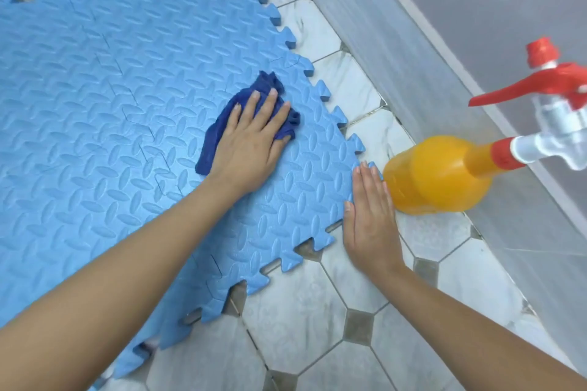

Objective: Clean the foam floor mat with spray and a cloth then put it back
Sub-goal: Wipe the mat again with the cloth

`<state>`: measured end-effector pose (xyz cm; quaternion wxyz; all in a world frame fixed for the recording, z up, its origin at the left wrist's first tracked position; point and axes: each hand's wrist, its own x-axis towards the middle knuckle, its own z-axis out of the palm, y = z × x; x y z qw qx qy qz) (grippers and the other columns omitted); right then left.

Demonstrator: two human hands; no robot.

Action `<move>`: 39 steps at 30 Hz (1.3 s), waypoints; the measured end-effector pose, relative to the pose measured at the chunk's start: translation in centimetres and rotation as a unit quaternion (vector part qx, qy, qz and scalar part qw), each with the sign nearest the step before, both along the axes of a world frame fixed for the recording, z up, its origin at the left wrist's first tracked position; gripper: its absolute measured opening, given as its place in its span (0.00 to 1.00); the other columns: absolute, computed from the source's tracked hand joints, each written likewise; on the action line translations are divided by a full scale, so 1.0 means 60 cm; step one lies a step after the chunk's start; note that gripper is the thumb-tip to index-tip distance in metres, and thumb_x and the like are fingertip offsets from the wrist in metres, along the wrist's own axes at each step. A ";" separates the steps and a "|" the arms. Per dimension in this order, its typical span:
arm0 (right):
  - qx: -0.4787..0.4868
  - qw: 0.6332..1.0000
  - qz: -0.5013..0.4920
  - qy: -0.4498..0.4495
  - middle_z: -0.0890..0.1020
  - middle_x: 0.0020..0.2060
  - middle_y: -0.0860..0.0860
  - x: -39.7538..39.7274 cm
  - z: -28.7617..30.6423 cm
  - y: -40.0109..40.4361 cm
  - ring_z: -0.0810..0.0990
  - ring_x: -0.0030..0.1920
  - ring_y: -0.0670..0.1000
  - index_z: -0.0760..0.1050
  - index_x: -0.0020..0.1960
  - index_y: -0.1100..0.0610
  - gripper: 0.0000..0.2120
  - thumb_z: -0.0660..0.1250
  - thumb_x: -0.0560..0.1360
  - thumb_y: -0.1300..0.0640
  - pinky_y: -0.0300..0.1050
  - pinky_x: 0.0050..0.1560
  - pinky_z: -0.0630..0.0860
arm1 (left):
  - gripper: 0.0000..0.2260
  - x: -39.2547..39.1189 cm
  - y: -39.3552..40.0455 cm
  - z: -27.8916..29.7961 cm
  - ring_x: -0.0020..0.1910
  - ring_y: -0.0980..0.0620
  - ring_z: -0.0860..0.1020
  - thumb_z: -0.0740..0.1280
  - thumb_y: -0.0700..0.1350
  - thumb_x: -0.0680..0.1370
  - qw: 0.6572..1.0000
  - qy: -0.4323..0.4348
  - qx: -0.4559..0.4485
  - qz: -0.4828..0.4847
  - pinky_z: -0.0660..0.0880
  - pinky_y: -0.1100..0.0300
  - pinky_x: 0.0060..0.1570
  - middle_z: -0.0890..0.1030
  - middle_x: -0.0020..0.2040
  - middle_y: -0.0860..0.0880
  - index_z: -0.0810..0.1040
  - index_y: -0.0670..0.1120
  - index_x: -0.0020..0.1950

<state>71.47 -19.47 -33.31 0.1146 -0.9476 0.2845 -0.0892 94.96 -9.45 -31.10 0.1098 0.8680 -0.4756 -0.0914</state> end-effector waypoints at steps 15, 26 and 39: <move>0.107 0.994 0.014 -0.016 0.64 0.76 0.53 -0.036 0.052 -0.005 0.58 0.78 0.50 0.64 0.76 0.60 0.26 0.58 0.82 0.49 0.44 0.77 0.54 | 0.22 -0.140 0.089 0.030 0.76 0.46 0.57 0.63 0.34 0.78 0.990 0.118 -0.072 -0.035 0.70 0.52 0.65 0.65 0.75 0.48 0.69 0.45 0.72; 0.070 0.970 -0.223 -0.058 0.69 0.74 0.52 -0.283 0.116 -0.005 0.62 0.77 0.54 0.65 0.75 0.57 0.29 0.54 0.79 0.42 0.55 0.75 0.61 | 0.19 -0.343 -0.010 0.147 0.71 0.42 0.68 0.64 0.35 0.78 0.954 0.193 -0.170 -0.153 0.52 0.66 0.70 0.70 0.71 0.40 0.71 0.40 0.69; 0.067 0.969 -0.202 -0.129 0.68 0.74 0.53 -0.257 0.154 0.017 0.63 0.75 0.51 0.63 0.76 0.59 0.29 0.56 0.80 0.44 0.30 0.73 0.53 | 0.26 -0.312 0.009 0.140 0.76 0.41 0.58 0.61 0.53 0.80 0.973 0.118 -0.127 -0.152 0.58 0.49 0.74 0.61 0.76 0.41 0.63 0.44 0.75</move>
